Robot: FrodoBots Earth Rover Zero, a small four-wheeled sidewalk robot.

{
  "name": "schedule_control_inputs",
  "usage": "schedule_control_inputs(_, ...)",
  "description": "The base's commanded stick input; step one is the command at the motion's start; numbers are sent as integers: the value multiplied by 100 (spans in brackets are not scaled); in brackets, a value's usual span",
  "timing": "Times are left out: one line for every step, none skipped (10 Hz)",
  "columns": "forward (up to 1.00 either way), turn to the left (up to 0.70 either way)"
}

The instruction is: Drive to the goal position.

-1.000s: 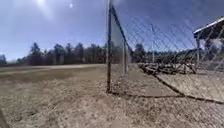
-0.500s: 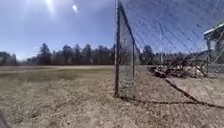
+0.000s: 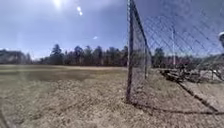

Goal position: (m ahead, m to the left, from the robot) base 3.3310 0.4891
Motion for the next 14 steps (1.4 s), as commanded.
schedule_control_inputs(58, 58)
schedule_control_inputs(56, 56)
schedule_control_inputs(55, 55)
schedule_control_inputs(54, 54)
schedule_control_inputs(54, 54)
schedule_control_inputs(54, 54)
schedule_control_inputs(55, 55)
schedule_control_inputs(57, 51)
schedule_control_inputs(64, 40)
schedule_control_inputs(64, 29)
schedule_control_inputs(58, 18)
schedule_control_inputs(51, 7)
schedule_control_inputs(44, -4)
schedule_control_inputs(37, -14)
